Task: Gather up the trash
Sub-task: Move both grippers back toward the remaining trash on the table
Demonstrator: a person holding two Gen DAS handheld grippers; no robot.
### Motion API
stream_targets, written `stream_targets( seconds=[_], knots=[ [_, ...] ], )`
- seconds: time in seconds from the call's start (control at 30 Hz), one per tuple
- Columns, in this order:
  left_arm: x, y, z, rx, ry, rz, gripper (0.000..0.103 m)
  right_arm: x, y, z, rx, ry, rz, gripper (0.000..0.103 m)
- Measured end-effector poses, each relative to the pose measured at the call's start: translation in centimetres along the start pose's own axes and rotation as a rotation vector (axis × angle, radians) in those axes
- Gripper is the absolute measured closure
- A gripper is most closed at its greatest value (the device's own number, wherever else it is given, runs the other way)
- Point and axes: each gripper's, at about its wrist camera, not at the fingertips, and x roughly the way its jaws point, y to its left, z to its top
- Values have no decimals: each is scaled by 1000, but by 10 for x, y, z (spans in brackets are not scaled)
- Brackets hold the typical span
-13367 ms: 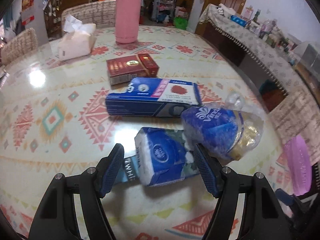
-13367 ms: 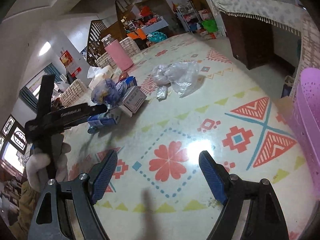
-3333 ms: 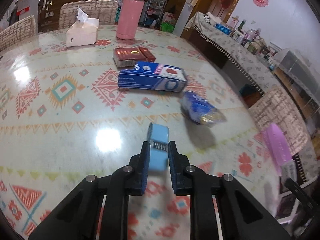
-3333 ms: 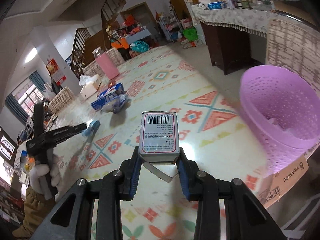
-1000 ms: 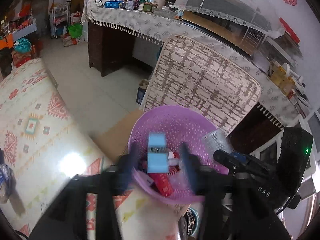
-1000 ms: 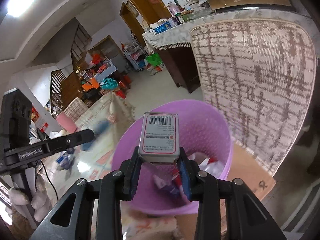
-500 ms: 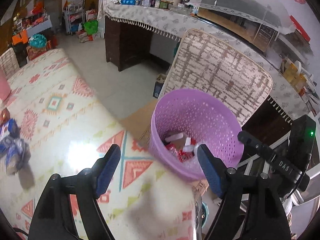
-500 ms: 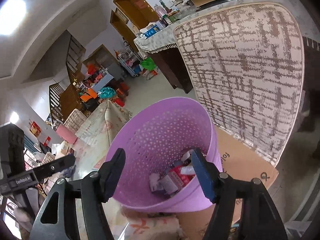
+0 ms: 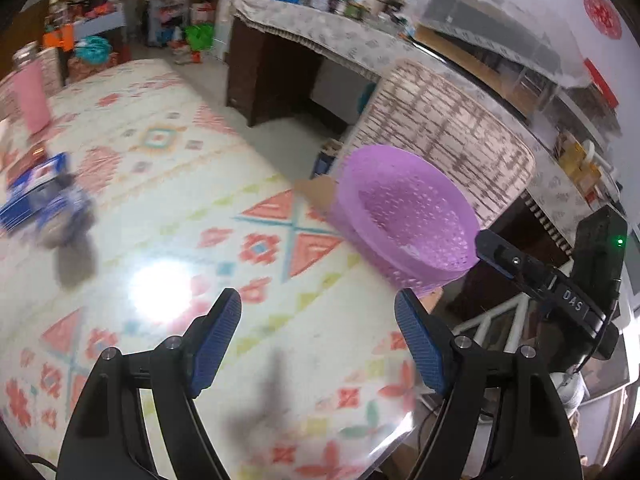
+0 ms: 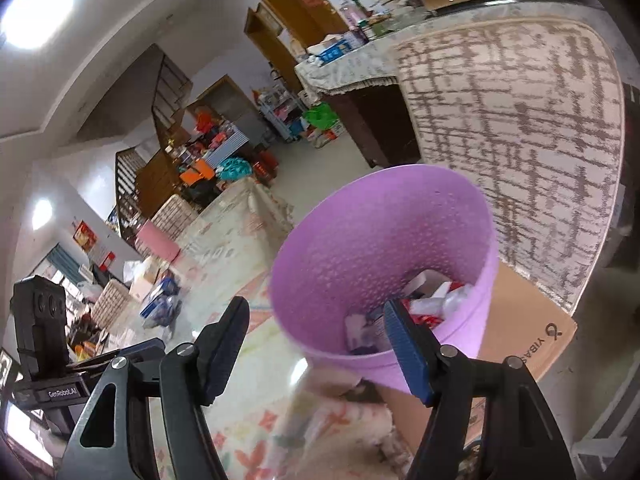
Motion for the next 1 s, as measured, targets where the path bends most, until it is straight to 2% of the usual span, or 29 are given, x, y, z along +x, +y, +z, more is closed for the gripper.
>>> stream_targets(
  seconds=[0.1,0.3,0.53,0.77,1.0],
  knots=[
    [-18,21,-12,-34,-29,39,25,3,19,-8,-23,13,12,25],
    [-49,58,-39,-74,-97,197,25,17,59,-29,-78,60,41,24],
    [-74,97,-63,-133,-134,336,25,36,99,-54,-146,123,64,23],
    [-83,125,-79,-177,-142,403,25,56,124,-77,-207,191,50,22],
    [-82,140,-86,-207,-130,412,25,79,141,-95,-261,261,35,21]
  ],
)
